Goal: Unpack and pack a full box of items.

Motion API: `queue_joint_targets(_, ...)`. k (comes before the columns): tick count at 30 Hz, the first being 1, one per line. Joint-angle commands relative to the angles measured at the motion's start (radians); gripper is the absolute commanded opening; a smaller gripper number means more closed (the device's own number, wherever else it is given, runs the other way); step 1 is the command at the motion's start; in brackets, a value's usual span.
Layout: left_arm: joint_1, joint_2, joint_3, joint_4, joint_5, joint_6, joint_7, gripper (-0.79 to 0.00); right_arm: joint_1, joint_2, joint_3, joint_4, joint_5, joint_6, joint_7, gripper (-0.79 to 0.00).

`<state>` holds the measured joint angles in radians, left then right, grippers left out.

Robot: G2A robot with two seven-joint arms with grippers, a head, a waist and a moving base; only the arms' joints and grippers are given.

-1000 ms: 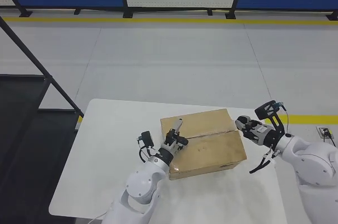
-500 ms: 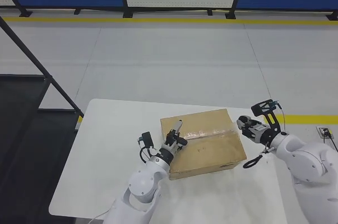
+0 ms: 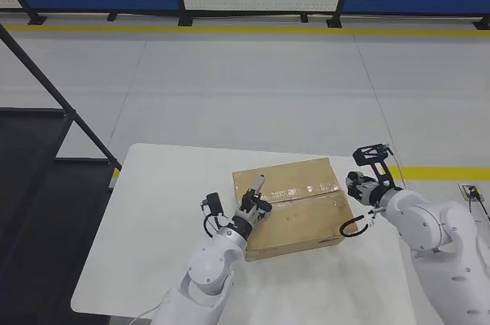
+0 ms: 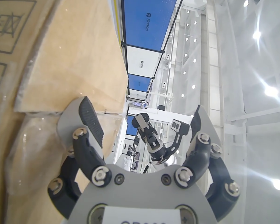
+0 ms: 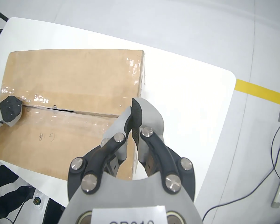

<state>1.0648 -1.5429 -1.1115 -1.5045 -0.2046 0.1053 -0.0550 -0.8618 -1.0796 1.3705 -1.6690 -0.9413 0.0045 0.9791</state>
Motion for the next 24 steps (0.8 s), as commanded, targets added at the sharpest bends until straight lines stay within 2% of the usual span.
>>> queue_joint_targets(1,0.0,0.0,0.0,0.0,0.001,0.0,-0.001,0.0,0.013,-0.003,-0.016,0.006,-0.01,0.024,0.005,-0.785)
queue_joint_targets(3,0.002,-0.001,-0.001,-0.003,0.002,-0.001,-0.001,0.0,0.018,-0.004,-0.021,0.009,0.0,0.02,-0.003,-0.776)
queue_joint_targets(6,0.006,-0.001,-0.002,-0.011,-0.001,-0.002,-0.001,0.0,0.004,-0.002,-0.005,-0.004,0.061,-0.054,-0.028,-0.69)
queue_joint_targets(8,0.009,-0.002,-0.003,-0.016,-0.001,-0.004,0.001,0.0,-0.011,0.001,0.015,-0.015,0.123,-0.123,-0.036,-0.591)
queue_joint_targets(11,0.013,-0.003,-0.002,-0.023,-0.004,-0.008,0.002,0.0,-0.01,0.004,0.027,0.0,0.223,-0.152,0.033,-0.628)
queue_joint_targets(13,0.016,-0.004,-0.001,-0.031,-0.008,-0.016,0.004,0.0,0.02,0.002,0.015,0.022,0.291,-0.141,0.099,-0.785)
queue_joint_targets(19,0.034,-0.004,-0.011,-0.071,-0.024,-0.035,0.008,0.0,0.115,-0.004,-0.016,0.151,0.48,-0.101,0.244,-0.785)
queue_joint_targets(24,0.053,-0.003,-0.03,-0.117,-0.034,-0.044,0.011,0.0,0.185,-0.009,-0.06,0.245,0.52,-0.066,0.291,-0.785)
